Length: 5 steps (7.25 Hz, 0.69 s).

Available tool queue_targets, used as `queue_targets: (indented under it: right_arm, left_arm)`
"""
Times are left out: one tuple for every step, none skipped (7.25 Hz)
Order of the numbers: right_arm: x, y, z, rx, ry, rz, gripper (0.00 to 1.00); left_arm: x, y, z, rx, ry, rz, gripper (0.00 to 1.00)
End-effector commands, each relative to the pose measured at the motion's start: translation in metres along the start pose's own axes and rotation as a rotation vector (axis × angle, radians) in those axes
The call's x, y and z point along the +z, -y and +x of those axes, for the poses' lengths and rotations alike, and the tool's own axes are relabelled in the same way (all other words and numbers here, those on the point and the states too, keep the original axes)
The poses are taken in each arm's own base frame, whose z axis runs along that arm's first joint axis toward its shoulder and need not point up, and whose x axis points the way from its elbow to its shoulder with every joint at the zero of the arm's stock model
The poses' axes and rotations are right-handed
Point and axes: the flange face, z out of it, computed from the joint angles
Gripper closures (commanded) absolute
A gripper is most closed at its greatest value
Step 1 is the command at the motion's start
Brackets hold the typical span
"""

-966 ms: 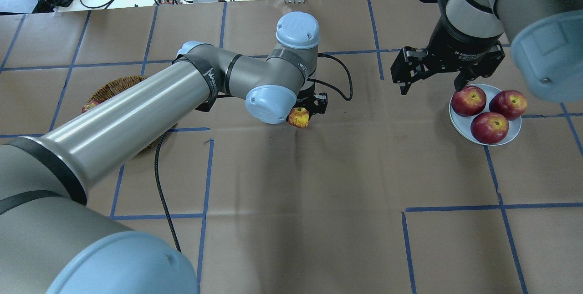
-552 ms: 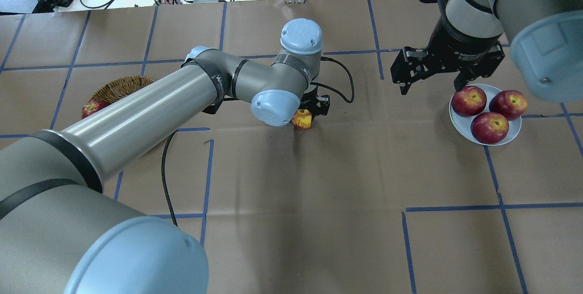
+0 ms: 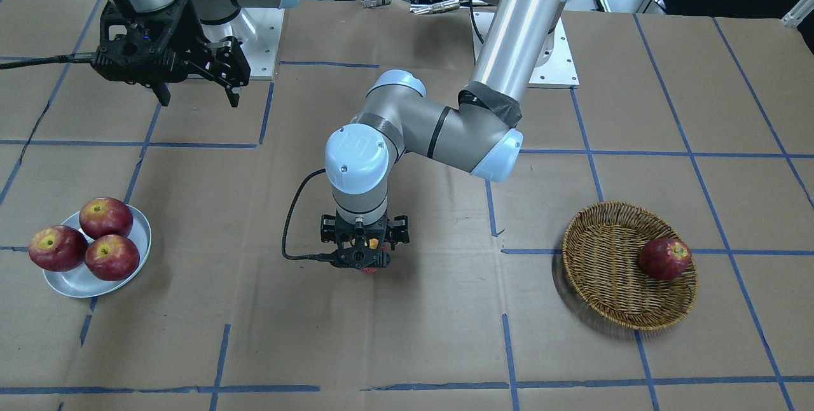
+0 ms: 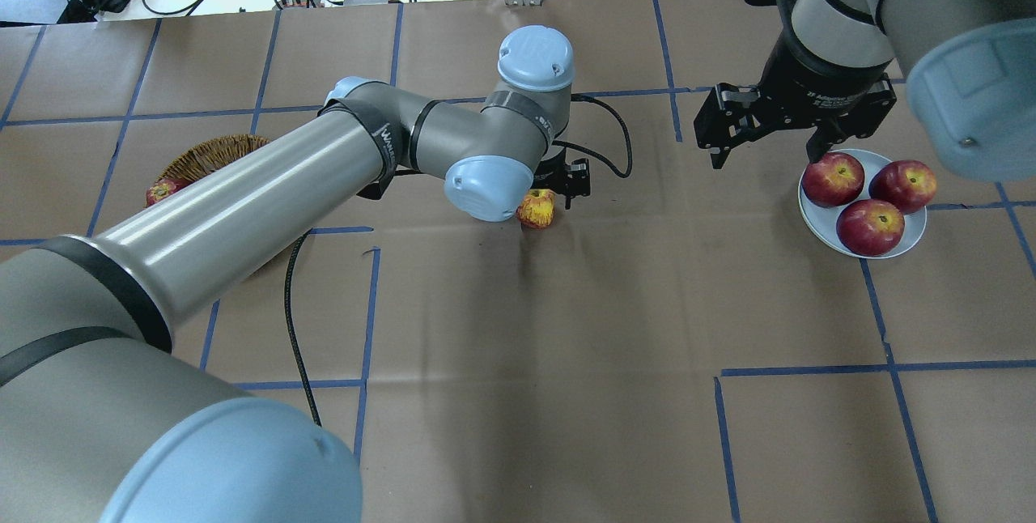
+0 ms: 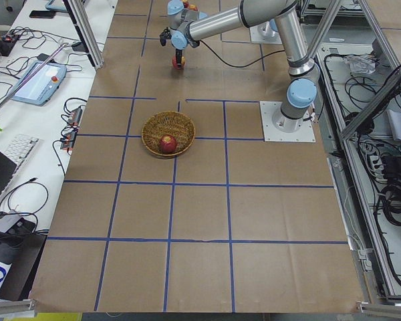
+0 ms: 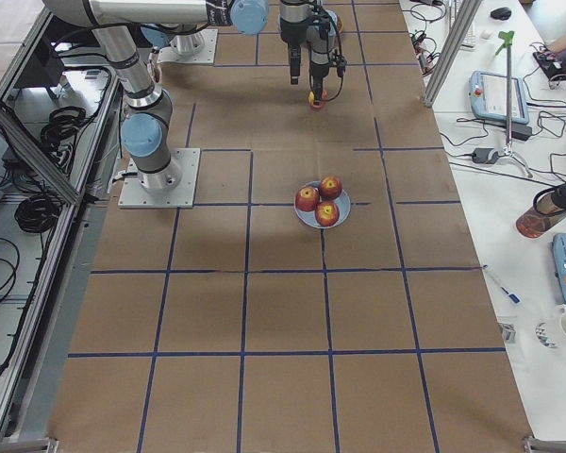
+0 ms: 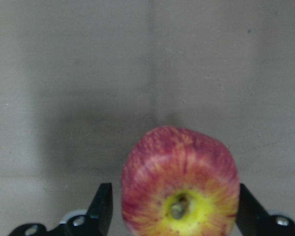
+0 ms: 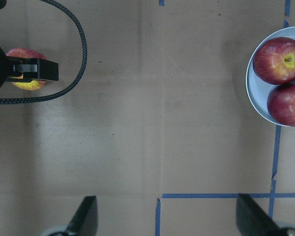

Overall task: Transfer apple from basket to plate
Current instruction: 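Set the apple on the table and raise the left gripper away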

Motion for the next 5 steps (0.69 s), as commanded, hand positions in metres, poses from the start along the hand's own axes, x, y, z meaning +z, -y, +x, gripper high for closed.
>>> queue_targets:
  right_arm:
    - [0.001, 0.001, 0.000, 0.000, 0.002, -0.001, 0.00]
    - [0.001, 0.001, 0.000, 0.000, 0.003, -0.001, 0.00]
    - [0.000, 0.001, -0.001, 0.000, 0.003, 0.007, 0.00]
    - [-0.002, 0.001, -0.001, 0.003, -0.003, 0.018, 0.00]
    - [0.000, 0.004, -0.003, 0.009, 0.004, 0.018, 0.00]
  left_arm:
    - [-0.080, -0.014, -0.021, 0.003, -0.004, 0.011, 0.01]
    - [-0.123, -0.031, -0.041, 0.015, 0.006, -0.007, 0.01]
    - [-0.168, -0.039, -0.089, 0.078, 0.009, -0.023, 0.01]
    - [-0.207, -0.054, -0.140, 0.103, 0.005, -0.036, 0.01]
    - [-0.241, -0.078, -0.180, 0.122, 0.005, -0.035, 0.01]
